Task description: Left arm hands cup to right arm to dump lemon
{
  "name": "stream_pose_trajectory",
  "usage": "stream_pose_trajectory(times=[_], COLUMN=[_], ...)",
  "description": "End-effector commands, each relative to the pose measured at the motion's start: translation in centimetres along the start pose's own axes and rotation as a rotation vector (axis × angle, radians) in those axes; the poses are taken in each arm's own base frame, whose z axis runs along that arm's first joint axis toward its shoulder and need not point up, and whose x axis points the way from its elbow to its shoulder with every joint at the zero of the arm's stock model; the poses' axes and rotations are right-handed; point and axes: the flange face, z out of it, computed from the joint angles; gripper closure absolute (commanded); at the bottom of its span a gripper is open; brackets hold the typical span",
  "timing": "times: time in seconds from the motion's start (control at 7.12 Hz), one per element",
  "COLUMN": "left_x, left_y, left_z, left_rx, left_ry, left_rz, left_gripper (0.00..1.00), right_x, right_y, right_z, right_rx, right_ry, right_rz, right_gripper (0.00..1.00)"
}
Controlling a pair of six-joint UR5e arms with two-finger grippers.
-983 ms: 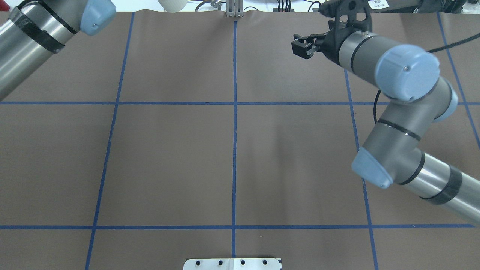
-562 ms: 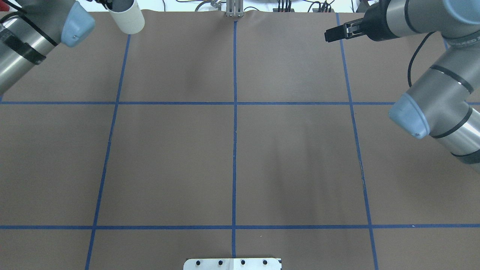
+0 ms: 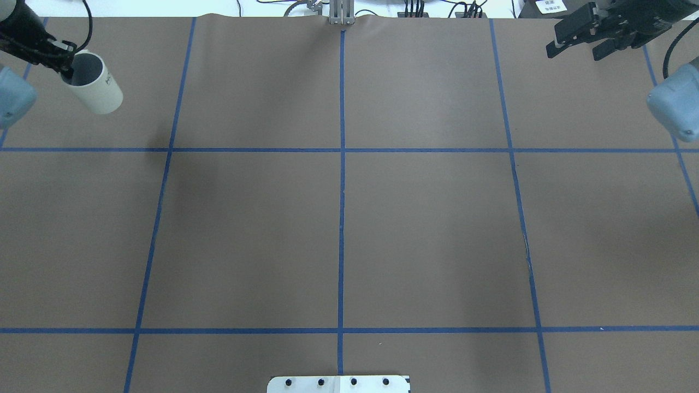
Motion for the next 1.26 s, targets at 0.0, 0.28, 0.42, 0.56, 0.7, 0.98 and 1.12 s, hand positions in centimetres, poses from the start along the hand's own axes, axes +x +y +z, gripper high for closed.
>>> stream_pose_trajectory(times=[0.0, 0.28, 0.42, 0.56, 0.7, 0.98, 1.12], left_x=[-3.6, -6.1, -6.9, -6.3, -5.2, -4.4, -4.7], left_y=[7.0, 11.3, 13.5, 15.8, 17.3, 20.0, 21.3], left_z=[0.6, 2.1, 2.9, 4.5, 5.9, 6.2, 5.3], left_rx=[-0.023, -0.005, 0.036, 0.017, 0.001, -0.024, -0.025], left_ry=[0.006, 0.029, 0.064, 0.106, 0.124, 0.135, 0.134], left_rz=[-0.014, -0.053, -0.069, -0.083, -0.095, -0.085, -0.085], left_gripper=[1.00, 1.00, 1.00, 1.00, 1.00, 1.00, 1.00], right_x=[3.4, 6.6, 7.4, 8.0, 8.6, 9.4, 10.0], right_y=[1.5, 3.4, 4.4, 5.4, 6.2, 6.6, 7.0], right_z=[-0.8, -1.6, -1.7, -1.8, -1.9, -2.1, -1.8], right_rx=[-0.078, -0.120, -0.135, -0.140, -0.143, -0.143, -0.152], right_ry=[0.051, 0.083, 0.090, 0.091, 0.096, 0.100, 0.104], right_rz=[-0.052, -0.085, -0.081, -0.088, -0.091, -0.090, -0.079], right_gripper=[0.00, 0.00, 0.00, 0.00, 0.00, 0.00, 0.00])
